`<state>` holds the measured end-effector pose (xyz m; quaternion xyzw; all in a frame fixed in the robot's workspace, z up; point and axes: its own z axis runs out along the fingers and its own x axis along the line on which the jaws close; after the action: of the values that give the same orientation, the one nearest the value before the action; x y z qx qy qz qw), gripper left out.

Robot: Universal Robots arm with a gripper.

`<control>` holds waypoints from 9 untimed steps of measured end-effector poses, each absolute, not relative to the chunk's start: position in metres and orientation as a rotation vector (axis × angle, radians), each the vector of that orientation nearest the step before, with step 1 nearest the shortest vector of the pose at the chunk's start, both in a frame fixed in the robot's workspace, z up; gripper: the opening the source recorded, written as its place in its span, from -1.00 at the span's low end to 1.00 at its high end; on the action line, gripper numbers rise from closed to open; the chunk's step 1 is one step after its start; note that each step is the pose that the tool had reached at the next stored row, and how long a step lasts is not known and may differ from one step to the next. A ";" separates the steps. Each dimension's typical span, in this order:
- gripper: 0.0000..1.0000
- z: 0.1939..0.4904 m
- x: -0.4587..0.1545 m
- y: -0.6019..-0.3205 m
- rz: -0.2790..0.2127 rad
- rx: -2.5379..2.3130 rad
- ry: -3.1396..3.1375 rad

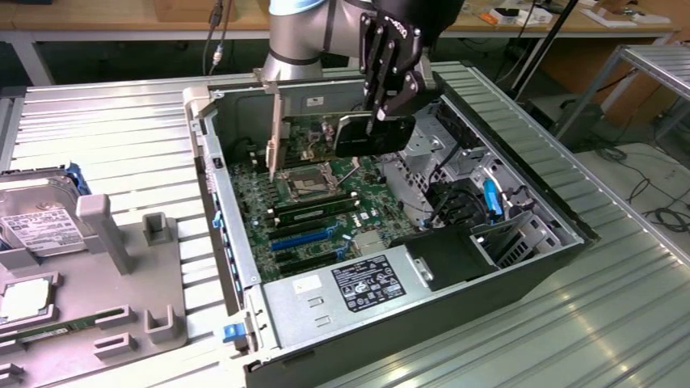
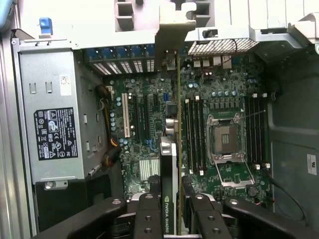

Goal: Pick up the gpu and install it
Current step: 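Insert the gpu into the slot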

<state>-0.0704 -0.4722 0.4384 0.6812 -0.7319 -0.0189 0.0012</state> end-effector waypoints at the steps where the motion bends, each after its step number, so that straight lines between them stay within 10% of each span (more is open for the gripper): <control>1: -0.47 0.435 -0.071 -0.472 -0.054 2.141 -2.300; 9: -0.47 0.429 -0.071 -0.472 -0.044 2.146 -2.305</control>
<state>-0.0710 -0.4721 0.4293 0.6813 -0.7318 -0.0141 -0.0038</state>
